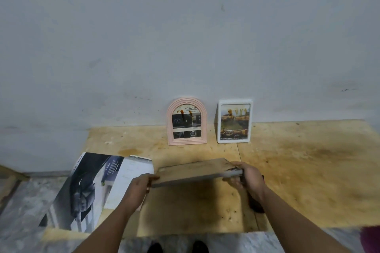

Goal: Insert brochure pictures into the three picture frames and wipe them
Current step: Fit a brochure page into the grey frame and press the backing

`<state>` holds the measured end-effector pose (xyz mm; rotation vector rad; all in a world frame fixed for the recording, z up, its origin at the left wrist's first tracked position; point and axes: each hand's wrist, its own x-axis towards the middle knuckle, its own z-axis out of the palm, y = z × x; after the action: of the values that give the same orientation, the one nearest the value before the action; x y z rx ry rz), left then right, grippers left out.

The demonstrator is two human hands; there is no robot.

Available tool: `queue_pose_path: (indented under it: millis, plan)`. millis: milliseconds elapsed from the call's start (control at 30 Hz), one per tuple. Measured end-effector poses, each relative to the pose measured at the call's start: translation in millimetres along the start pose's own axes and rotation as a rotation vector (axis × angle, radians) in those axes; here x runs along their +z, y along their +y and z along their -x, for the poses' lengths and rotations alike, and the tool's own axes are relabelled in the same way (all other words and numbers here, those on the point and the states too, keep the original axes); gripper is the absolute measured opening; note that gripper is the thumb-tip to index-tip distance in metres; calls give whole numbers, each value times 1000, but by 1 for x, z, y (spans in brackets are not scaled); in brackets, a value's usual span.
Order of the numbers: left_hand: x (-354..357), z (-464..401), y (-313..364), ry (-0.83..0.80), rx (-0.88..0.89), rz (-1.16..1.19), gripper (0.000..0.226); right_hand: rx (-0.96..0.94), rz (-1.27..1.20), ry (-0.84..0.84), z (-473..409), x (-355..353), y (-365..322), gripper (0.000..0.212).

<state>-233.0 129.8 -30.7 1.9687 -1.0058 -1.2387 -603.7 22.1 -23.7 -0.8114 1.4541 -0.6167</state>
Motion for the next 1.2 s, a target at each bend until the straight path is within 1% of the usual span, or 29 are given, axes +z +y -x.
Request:
queue_pose_path:
  millis: [67, 133, 233, 267, 333, 400, 433, 467, 533, 600, 700, 767, 833, 900, 967, 1033, 1100, 1133, 1167, 1200]
  plan:
    - [-1, -2, 16, -15, 14, 21, 35, 35, -119, -23, -2, -9, -12, 33]
    - [0, -3, 24, -25, 66, -18, 25, 53, -164, -69, -3, -17, -21, 30]
    - [2, -7, 37, -31, 63, 94, 16, 14, -109, -109, 1, -30, -33, 19]
    - [3, -8, 42, -18, 56, 156, 16, 7, -92, -108, 3, -33, -36, 20]
    - [9, -9, 56, 0, 30, 292, 20, -5, -42, -80, 0, -39, -36, 34]
    - [16, -8, 68, 10, -36, 462, 25, -15, -68, -78, -1, -38, -32, 45]
    - [19, -9, 70, 21, -70, 541, 28, -8, -112, -106, 2, -34, -30, 47]
    - [23, -10, 71, 35, -101, 601, 30, 14, -175, -136, 4, -30, -26, 46]
    - [30, -11, 71, 59, -157, 662, 35, 100, -274, -236, 8, -26, -14, 43]
    - [33, -8, 70, 61, -206, 686, 36, 179, -332, -287, 8, -26, 4, 45]
    - [33, 1, 67, 26, -277, 669, 34, 214, -332, -219, 9, -24, 27, 46]
    - [35, 9, 59, -2, -319, 626, 38, 234, -358, -180, 6, -21, 37, 46]
    - [37, 13, 45, -13, -350, 574, 40, 273, -402, -166, 6, -18, 41, 44]
    - [39, 13, 32, -9, -361, 532, 39, 289, -412, -186, 6, -19, 40, 43]
    - [39, 11, 27, 12, -379, 497, 37, 265, -347, -203, 5, -20, 36, 40]
    - [39, 7, 26, 30, -398, 487, 37, 231, -191, -124, -1, -20, 34, 36]
    - [41, 4, 27, 27, -411, 496, 38, 147, 65, 70, -12, -27, 38, 29]
    - [44, 3, 26, 29, -415, 501, 38, 106, 236, 177, -17, -33, 42, 28]
    - [46, 0, 25, 32, -416, 496, 37, 87, 390, 280, -22, -40, 46, 32]
    - [48, -3, 22, 43, -418, 479, 36, 111, 500, 368, -27, -49, 55, 41]
